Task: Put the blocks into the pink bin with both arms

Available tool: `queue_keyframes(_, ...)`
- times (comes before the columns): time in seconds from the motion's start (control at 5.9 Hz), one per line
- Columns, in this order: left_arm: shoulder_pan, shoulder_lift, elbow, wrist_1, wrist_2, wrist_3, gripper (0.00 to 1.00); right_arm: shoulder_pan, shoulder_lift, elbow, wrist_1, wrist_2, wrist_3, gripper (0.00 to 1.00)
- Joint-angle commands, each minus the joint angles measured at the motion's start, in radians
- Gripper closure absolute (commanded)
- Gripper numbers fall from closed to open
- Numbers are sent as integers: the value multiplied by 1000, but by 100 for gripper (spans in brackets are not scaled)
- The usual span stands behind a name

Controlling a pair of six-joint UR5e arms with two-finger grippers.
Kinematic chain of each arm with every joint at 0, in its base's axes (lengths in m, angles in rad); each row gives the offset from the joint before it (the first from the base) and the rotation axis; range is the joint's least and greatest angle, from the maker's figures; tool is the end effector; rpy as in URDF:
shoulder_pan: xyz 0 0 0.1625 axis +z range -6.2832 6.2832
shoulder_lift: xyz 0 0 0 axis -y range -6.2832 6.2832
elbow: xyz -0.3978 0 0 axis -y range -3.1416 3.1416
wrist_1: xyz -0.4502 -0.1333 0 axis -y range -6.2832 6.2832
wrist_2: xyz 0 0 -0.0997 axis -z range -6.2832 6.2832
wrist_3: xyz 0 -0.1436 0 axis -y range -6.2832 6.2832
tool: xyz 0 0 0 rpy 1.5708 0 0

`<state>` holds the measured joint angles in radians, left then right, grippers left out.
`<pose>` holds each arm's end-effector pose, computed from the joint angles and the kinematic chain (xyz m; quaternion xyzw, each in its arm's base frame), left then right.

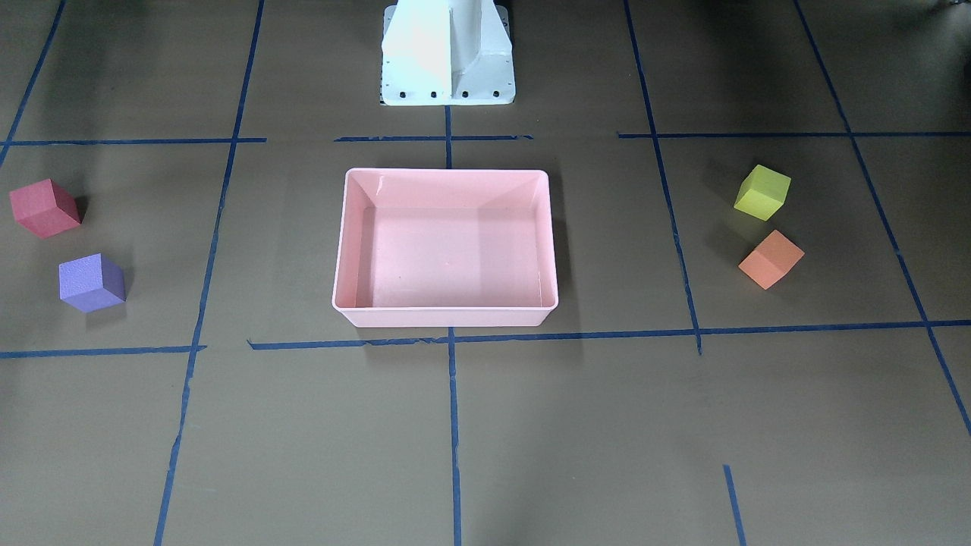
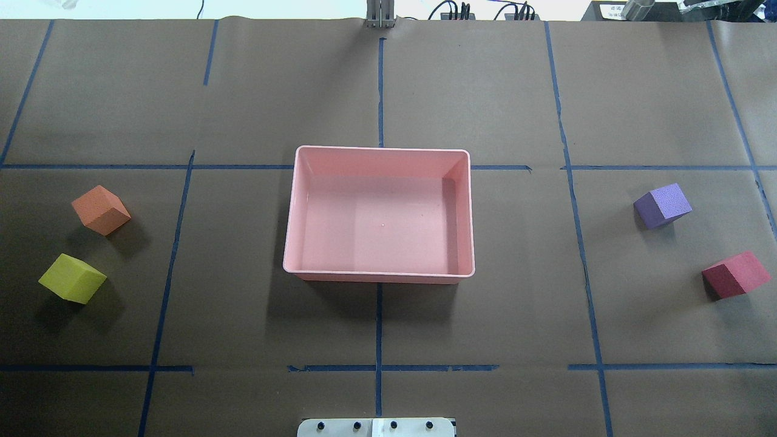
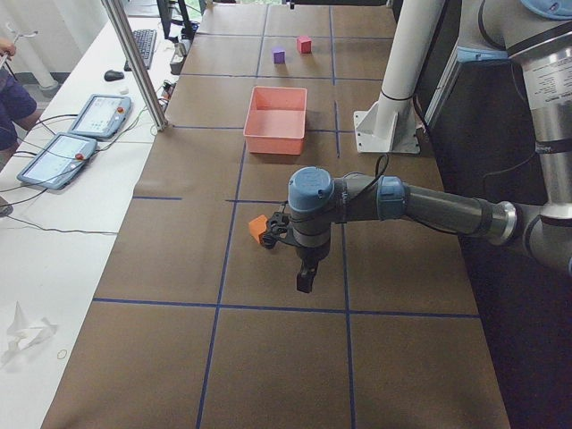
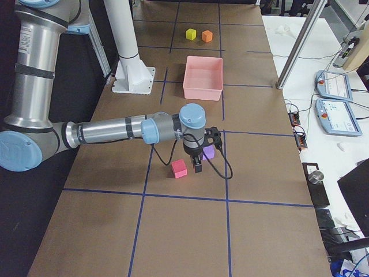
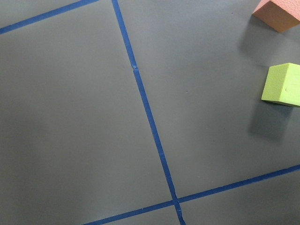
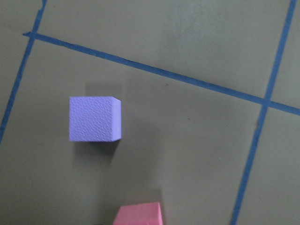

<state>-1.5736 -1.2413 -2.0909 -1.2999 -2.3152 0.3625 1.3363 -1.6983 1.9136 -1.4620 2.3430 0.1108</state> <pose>-0.0371 -0.4041 0.5669 0.0292 0.3641 0.1521 0.9184 -0.0878 -0.5100 0.5267 0.0834 -0.3918 -0.1171 0.9087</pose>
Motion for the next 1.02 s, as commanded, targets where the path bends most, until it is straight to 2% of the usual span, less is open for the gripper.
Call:
queue_keyframes(0.0,0,-1,-2,-1,0,0,0,-202,109,-88,168,-104,282,0)
queue_keyframes(0.17,0,-1,0,1,0,-1,0,-273,117,-156,283,-152,365,0)
queue_keyframes(0.34,0,0,-1,1,-1,1,0,-299,144,-222,336,-162,375,0)
queue_keyframes(0.85,0,2,-1,2,-4,0,0,-370,170,-316,338,-203,362,0)
